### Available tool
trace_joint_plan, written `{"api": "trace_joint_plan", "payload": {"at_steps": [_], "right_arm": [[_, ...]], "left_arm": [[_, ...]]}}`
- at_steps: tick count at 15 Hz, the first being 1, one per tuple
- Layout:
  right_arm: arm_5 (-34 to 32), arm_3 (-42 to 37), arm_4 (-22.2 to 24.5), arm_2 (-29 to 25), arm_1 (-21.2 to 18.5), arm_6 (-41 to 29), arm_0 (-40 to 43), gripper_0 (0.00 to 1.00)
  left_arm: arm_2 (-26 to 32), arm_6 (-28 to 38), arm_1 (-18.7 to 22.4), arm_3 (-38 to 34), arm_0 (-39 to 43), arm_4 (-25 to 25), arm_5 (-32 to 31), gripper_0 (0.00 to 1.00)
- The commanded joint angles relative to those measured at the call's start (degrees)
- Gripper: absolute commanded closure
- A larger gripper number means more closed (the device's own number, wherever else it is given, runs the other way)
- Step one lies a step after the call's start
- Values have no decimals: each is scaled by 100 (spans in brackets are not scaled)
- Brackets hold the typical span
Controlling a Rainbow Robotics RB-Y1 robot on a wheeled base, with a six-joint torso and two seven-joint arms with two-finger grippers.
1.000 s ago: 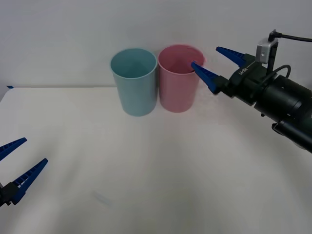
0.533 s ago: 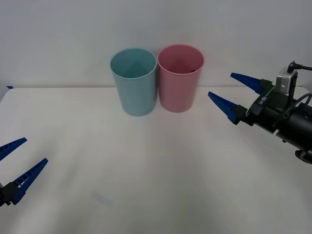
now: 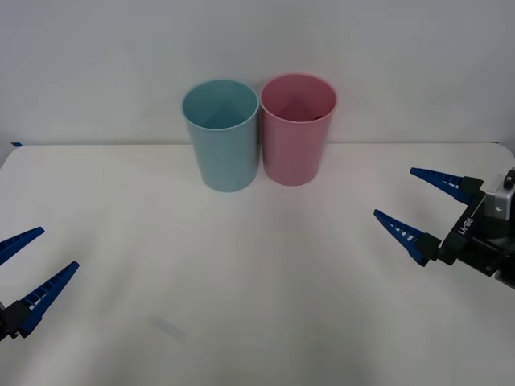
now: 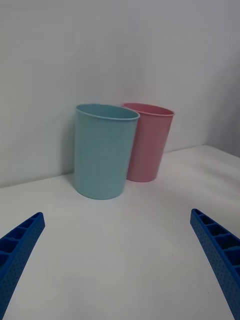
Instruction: Grasp the object on the table and drop it into the matching bin: aluminum can to the light blue bin, PET bottle to the pink bin.
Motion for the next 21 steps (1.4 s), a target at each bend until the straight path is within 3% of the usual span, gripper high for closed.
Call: {"api": "trace_joint_plan", "payload": {"at_steps": [1,5,12,21], "right_arm": [[-304,-94,51,-355,231,-21,399,0],[-998,-102,218,-892,750,-136,926,0],[-1385,-357,245,-1393,1128,-180,1726,0],[-1614,-357,271,-1586,1207,-153,1928,0]], "left_arm": [[0,0,0,0,0,0,0,0],[0,0,0,0,0,0,0,0],[0,0,0,0,0,0,0,0],[0,0,0,0,0,0,0,0]]}}
